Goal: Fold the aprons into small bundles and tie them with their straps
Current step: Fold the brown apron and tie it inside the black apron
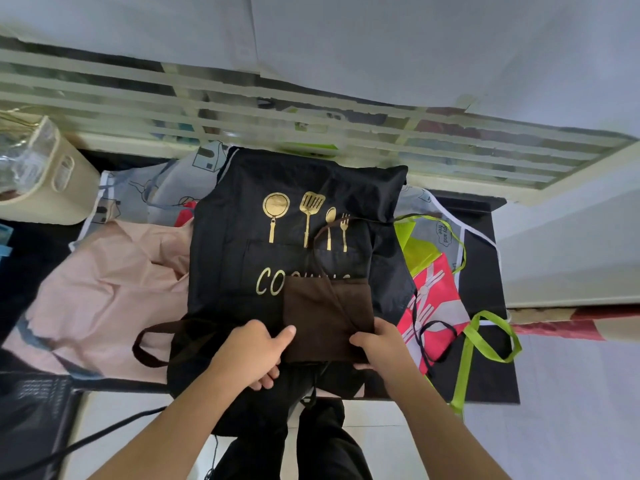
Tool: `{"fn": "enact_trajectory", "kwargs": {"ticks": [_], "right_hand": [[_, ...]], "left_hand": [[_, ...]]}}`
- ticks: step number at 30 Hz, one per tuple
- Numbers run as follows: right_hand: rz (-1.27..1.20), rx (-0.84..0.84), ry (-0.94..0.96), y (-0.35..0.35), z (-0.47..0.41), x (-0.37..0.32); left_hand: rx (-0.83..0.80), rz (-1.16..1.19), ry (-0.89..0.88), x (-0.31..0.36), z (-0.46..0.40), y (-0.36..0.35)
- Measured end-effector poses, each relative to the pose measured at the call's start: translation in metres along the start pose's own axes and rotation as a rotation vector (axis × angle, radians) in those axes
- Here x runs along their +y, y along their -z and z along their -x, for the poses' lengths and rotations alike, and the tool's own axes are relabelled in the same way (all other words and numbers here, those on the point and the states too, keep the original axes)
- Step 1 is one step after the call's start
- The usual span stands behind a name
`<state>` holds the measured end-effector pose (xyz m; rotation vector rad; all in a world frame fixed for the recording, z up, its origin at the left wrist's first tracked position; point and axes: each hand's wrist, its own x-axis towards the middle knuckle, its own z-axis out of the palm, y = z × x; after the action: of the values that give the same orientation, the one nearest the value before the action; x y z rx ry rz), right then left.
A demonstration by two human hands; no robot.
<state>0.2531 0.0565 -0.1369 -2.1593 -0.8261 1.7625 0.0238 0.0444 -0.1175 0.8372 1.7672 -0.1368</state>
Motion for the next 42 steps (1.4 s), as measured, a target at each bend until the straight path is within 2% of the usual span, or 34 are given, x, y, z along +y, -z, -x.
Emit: {"fn": "enact_trajectory", "kwargs": {"ticks": [2,6,8,12,15,18,21,25,26,27,29,30,31,33,34,37,38,39,42], "right_hand": [[0.017,0.007,-0.003,-0.004,-0.003,0.001],[-0.024,-0.030,0.032,-0.007,-0.003,-0.005],[-0.077,-0.057,0.061,-0.003,-0.003,-0.008],[-0.032,-0.076,0.063,0.009,-0.002,-0.012],[-0.035,-0.105,0.023,0.018,0.004,-0.014],[-0.051,-0.142,0.019,0.020,0.007,-0.013],[0.031,-0.144,-0.027,0.018,0.006,-0.009],[0.280,-0.010,0.077,0.018,0.003,-0.003],[0.314,0.017,0.113,0.018,0.001,-0.001],[0.313,0.026,0.129,0.017,0.000,0.001],[0.300,0.029,0.131,0.014,-0.001,0.003],[0.302,0.033,0.123,0.013,-0.003,0.005],[0.319,0.035,0.113,0.012,-0.004,0.006],[0.394,0.071,0.096,0.011,-0.002,0.004],[0.470,0.147,0.116,0.011,0.001,0.003],[0.628,0.458,0.403,0.011,0.014,-0.002],[0.571,0.458,0.480,0.010,0.017,-0.009],[0.446,0.370,0.475,0.008,0.018,-0.019],[-0.072,-0.104,0.058,-0.008,0.005,-0.046]], "left_hand": [[-0.080,0.050,0.047,-0.001,-0.004,-0.007],[-0.116,0.200,0.124,0.000,-0.004,-0.006],[-0.151,0.225,0.168,0.006,0.004,-0.001],[-0.330,0.233,0.229,0.013,0.016,0.008],[-0.366,0.273,0.228,0.015,0.015,0.002],[-0.333,0.328,0.218,0.011,0.011,-0.008],[-0.242,0.265,0.123,0.003,0.009,-0.023],[-0.058,0.265,0.065,-0.004,0.008,-0.040],[-0.004,0.214,0.053,-0.003,0.012,-0.041],[0.079,0.057,0.018,-0.002,0.017,-0.039],[0.307,-0.378,-0.126,0.003,0.026,-0.036],[0.394,-0.423,-0.216,0.010,0.029,-0.035],[0.421,-0.365,-0.307,0.017,0.029,-0.034],[0.381,-0.162,-0.414,0.031,0.016,-0.033],[0.332,-0.089,-0.412,0.038,0.006,-0.030],[0.185,-0.039,-0.342,0.047,-0.021,-0.028],[0.187,-0.086,-0.342,0.047,-0.027,-0.031],[0.203,-0.138,-0.343,0.046,-0.032,-0.033],[0.268,-0.203,-0.307,0.050,-0.034,-0.037]]}}
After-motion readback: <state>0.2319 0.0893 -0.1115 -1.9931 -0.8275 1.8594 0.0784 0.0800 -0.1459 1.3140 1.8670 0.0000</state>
